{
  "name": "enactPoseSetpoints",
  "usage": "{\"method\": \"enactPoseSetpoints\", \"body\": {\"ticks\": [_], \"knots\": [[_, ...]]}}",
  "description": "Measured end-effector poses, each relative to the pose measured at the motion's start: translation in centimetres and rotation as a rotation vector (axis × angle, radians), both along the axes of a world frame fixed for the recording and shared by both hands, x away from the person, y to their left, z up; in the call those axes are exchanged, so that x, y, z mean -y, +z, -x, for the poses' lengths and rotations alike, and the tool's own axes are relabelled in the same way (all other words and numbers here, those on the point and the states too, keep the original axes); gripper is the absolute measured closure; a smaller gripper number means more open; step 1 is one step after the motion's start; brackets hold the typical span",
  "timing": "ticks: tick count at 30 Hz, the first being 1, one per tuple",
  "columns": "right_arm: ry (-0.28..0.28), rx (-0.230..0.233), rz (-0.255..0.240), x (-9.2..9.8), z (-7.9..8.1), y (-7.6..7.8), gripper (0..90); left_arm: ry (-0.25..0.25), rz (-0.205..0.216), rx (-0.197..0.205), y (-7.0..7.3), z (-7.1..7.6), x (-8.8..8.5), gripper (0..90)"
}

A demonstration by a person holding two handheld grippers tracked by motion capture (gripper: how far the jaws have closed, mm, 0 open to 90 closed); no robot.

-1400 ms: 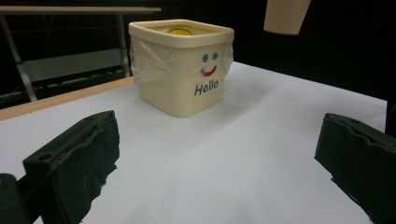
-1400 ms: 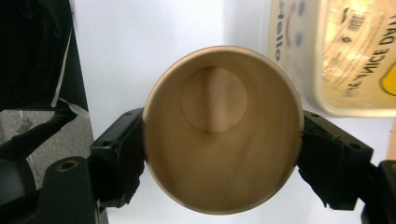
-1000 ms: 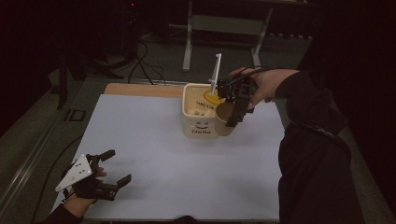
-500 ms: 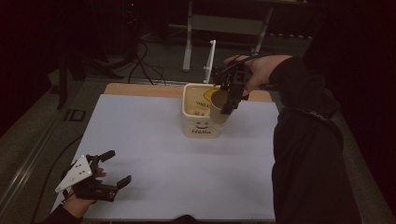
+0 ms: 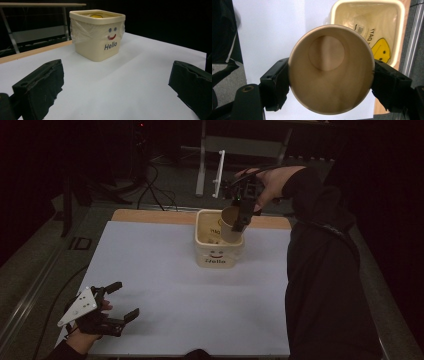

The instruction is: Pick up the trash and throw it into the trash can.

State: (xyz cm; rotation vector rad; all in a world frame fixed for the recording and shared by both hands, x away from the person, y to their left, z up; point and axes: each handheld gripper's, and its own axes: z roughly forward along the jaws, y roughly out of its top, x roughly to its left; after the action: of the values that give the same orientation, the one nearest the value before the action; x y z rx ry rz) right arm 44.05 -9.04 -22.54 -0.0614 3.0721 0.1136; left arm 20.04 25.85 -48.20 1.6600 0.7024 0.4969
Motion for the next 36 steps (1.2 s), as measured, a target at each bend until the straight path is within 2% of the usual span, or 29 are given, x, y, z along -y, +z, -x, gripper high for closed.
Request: {"method": "enactPoseSetpoints", "body": {"ticks": [20,27,32,36], "knots": [[0.026,0.025,0.033,-2.3,-2.9,1.0,22.3,-0.004,-0.004,-0.012,-0.1,0.2,-0.1,0.6],[0.030,0.023,0.017,-2.4,-3.8,0.8,22.3,0.001,-0.006,-0.007,0.0,0.4,-0.2,0.6],[0.035,0.038,0.015,-2.4,-4.1,0.5,22.2,0.002,-0.009,-0.009,-0.1,0.5,-0.2,0.6],[0.031,0.035,-0.036,-2.2,-4.5,0.3,22.3,0.000,-0.012,-0.006,0.0,0.6,-0.2,0.6]]}}
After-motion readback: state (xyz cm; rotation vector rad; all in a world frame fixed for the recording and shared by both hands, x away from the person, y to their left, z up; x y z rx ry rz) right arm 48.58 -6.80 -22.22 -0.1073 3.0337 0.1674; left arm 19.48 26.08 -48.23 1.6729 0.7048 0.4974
